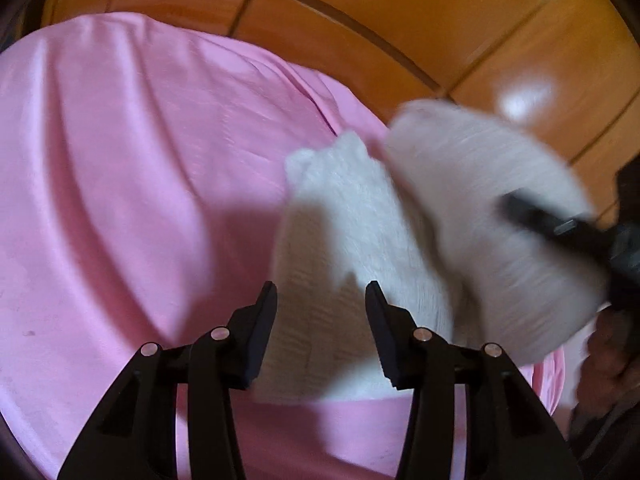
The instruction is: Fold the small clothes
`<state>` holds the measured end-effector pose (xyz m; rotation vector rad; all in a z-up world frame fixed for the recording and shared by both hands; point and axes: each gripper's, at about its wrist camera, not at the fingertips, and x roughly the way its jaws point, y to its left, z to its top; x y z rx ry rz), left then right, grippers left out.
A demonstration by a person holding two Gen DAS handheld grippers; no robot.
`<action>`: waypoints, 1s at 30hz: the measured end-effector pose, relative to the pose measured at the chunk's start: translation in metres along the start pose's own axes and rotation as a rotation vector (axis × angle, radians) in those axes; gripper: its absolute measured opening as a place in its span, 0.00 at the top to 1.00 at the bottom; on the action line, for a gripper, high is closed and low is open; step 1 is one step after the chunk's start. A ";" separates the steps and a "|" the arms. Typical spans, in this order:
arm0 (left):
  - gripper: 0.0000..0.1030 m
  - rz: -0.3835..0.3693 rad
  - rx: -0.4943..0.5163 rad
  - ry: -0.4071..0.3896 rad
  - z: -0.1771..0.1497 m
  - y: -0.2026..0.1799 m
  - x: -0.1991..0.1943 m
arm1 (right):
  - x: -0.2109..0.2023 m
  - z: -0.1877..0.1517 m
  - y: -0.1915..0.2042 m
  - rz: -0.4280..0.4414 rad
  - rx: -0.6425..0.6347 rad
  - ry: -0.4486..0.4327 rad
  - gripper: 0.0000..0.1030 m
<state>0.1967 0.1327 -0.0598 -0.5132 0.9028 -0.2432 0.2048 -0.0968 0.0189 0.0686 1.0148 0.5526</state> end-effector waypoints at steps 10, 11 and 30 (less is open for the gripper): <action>0.45 -0.055 -0.089 -0.070 0.014 0.028 -0.046 | 0.015 -0.018 0.017 0.176 -0.027 -0.008 0.32; 0.43 -0.069 -0.095 -0.072 0.016 0.028 -0.049 | 0.002 -0.021 0.012 0.188 -0.021 -0.039 0.32; 0.90 0.046 0.043 0.035 0.010 -0.028 -0.010 | -0.039 -0.093 -0.052 -0.100 -0.036 -0.141 0.41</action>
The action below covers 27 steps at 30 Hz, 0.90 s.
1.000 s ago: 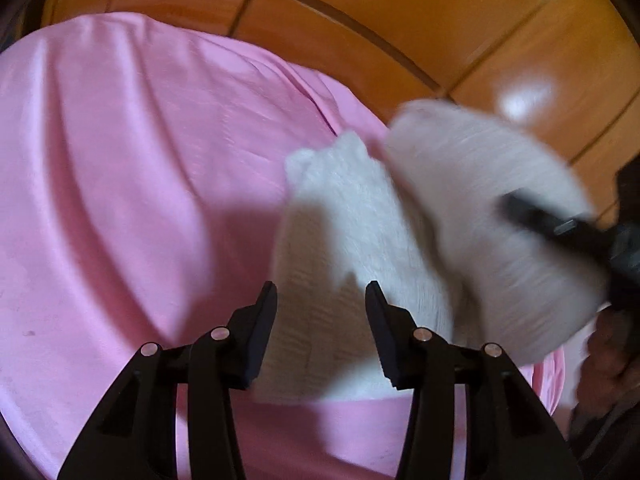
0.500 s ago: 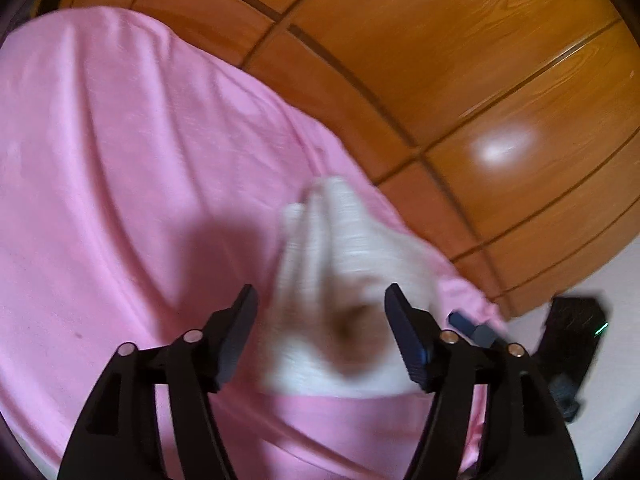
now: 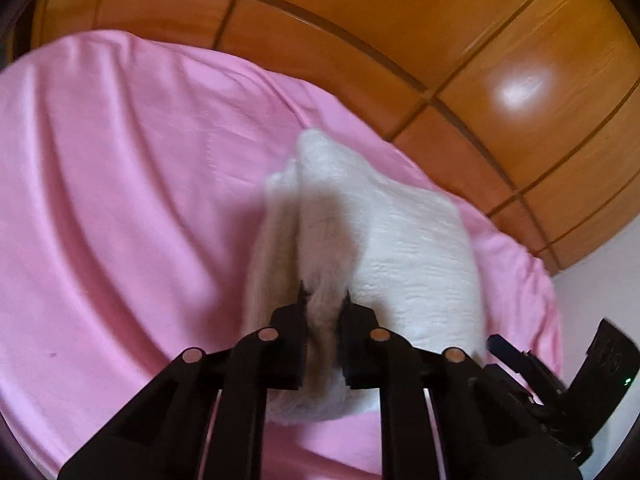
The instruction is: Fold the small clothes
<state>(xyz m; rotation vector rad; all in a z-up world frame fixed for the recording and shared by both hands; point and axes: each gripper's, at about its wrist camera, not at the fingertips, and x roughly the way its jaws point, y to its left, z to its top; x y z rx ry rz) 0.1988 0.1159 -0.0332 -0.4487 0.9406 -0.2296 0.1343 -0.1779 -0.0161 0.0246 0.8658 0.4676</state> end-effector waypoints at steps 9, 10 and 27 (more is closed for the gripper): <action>0.81 0.150 0.037 0.025 -0.035 0.018 0.023 | 0.041 -0.041 -0.014 -0.041 0.022 0.110 0.37; 0.76 0.168 0.040 0.005 -0.030 0.013 0.016 | 0.041 -0.038 -0.013 -0.043 0.015 0.108 0.35; 0.45 0.281 0.194 -0.055 0.014 -0.028 0.042 | 0.060 0.050 -0.013 -0.110 -0.040 0.058 0.30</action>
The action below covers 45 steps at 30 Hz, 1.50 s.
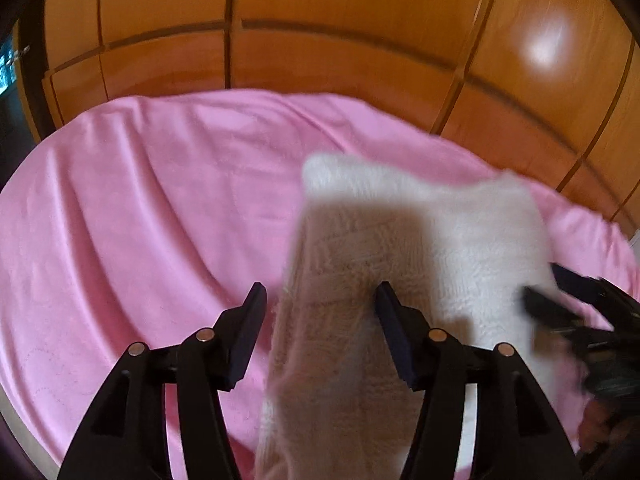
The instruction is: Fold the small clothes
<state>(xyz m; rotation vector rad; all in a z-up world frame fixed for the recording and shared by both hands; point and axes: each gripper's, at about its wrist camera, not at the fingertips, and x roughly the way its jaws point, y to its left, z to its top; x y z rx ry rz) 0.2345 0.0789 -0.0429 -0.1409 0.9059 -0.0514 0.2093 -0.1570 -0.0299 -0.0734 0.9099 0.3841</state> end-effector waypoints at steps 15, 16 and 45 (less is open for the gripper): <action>0.38 -0.047 -0.006 -0.034 -0.010 0.010 0.008 | -0.005 -0.019 -0.073 0.220 0.320 -0.011 0.08; 0.38 -0.057 -0.012 -0.033 -0.010 0.012 0.009 | -0.001 -0.023 -0.077 0.254 0.350 -0.003 0.06; 0.75 -0.614 0.094 0.035 0.007 -0.093 -0.007 | -0.127 -0.047 -0.103 0.342 0.381 -0.212 0.43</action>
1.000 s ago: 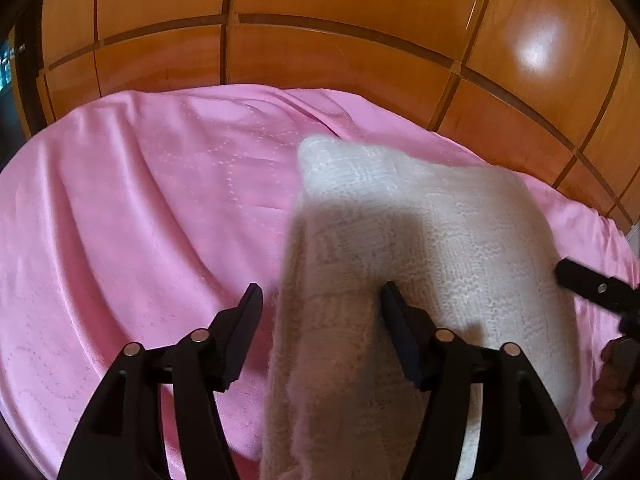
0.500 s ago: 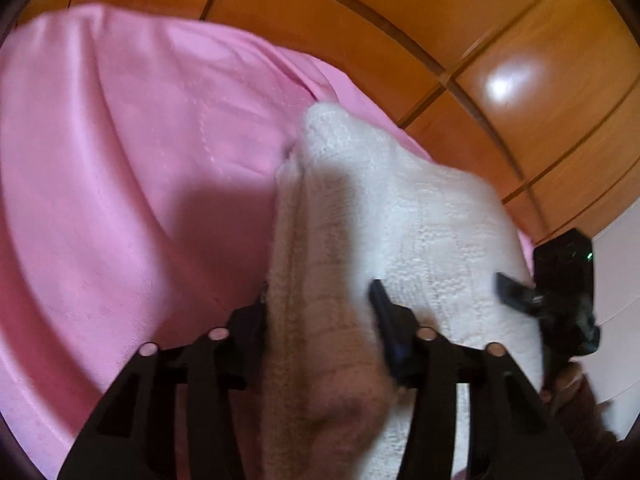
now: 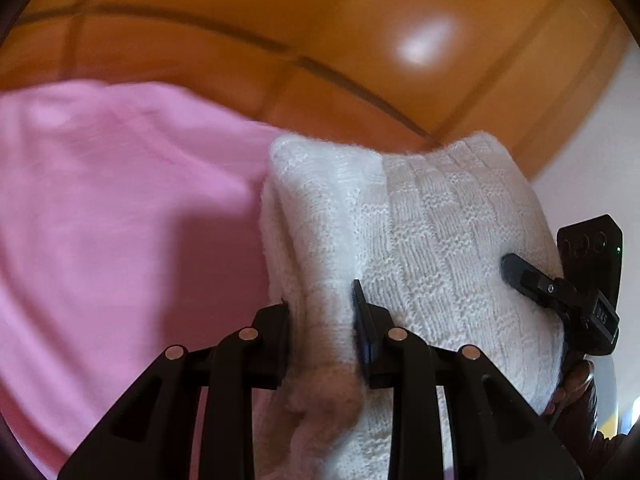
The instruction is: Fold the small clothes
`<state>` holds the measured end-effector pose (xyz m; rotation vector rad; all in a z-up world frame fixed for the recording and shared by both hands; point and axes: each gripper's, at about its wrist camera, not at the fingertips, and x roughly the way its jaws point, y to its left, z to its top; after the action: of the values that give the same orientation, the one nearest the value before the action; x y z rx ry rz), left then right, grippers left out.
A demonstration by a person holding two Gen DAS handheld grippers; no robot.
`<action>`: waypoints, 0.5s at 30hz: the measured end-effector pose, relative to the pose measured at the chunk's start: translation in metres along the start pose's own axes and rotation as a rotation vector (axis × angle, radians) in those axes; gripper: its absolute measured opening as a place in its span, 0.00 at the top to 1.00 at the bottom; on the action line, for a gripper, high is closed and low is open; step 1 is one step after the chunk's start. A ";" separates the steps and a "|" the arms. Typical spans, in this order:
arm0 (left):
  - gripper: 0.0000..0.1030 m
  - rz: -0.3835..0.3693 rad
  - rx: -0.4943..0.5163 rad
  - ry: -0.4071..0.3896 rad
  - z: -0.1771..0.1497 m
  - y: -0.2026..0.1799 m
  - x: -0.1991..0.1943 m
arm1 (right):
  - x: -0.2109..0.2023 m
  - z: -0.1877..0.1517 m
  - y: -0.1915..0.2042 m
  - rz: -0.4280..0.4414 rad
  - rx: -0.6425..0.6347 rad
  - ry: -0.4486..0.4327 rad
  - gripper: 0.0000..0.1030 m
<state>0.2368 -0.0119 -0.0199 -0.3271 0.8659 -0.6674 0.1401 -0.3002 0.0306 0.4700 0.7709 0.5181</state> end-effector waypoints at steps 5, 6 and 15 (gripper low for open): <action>0.76 -0.069 0.147 0.092 0.015 -0.093 0.073 | -0.081 0.003 -0.059 -0.123 0.059 -0.108 0.43; 0.76 -0.073 0.162 0.109 0.016 -0.104 0.084 | -0.096 0.001 -0.079 -0.150 0.084 -0.119 0.43; 0.70 0.110 0.413 0.297 -0.033 -0.192 0.213 | -0.134 -0.071 -0.225 -0.333 0.442 -0.146 0.19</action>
<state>0.2319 -0.2968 -0.0670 0.1952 0.9938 -0.7842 0.0652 -0.5404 -0.0719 0.7621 0.8033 -0.0034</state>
